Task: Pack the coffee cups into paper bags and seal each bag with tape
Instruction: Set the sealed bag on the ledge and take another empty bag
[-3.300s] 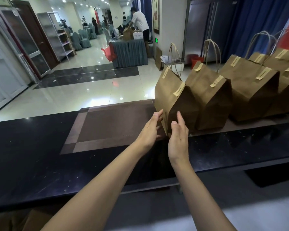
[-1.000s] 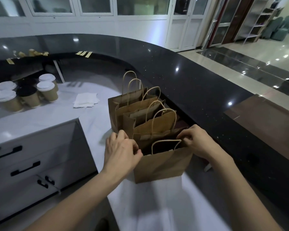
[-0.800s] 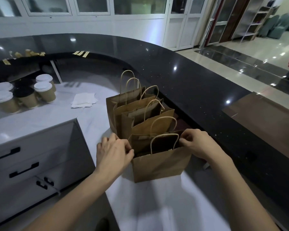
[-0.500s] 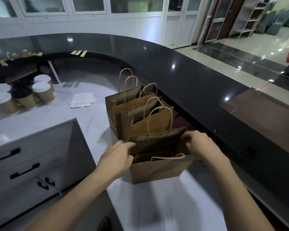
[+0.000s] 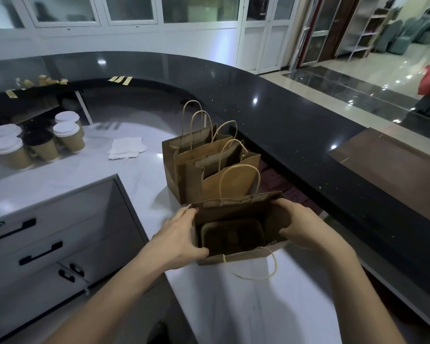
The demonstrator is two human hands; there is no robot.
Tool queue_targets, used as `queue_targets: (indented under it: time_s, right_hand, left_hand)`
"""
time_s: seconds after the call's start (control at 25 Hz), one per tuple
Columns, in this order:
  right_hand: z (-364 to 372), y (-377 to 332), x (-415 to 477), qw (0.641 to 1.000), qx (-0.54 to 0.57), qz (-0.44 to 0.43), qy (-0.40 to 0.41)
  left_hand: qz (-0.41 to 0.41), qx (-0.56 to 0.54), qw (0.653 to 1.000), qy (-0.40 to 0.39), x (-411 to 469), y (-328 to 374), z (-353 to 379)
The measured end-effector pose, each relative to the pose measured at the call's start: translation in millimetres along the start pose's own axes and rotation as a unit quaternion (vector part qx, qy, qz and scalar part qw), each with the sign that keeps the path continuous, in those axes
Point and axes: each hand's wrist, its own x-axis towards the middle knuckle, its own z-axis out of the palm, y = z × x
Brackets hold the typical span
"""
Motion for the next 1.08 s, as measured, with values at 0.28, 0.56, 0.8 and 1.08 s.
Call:
queue_targets:
  time_s: [0.28,0.56,0.8,1.08]
  right_hand:
    - [3.7,-20.4,-23.6,0.998,0.013,-0.044,-0.047]
    - [20.9,-62.0,-21.5,0.991,0.007,-0.103,-0.081]
    - [44.8,-112.7,-8.3,0.980,0.014,-0.166,-0.107]
    - [83.6,-201.2,5.8,0.964,-0.003,-0.232,-0.131]
  left_hand:
    - [-0.003,-0.003,1.000,-0.022,-29.0,-22.1,-15.3]
    - [-0.044,-0.016,0.999,-0.004,-60.1,-54.8,-38.3]
    - [-0.087,-0.052,0.994,0.033,-90.4,-92.0,-64.0]
    - [-0.116,-0.070,0.988,0.076,-135.2,-153.4,-97.7]
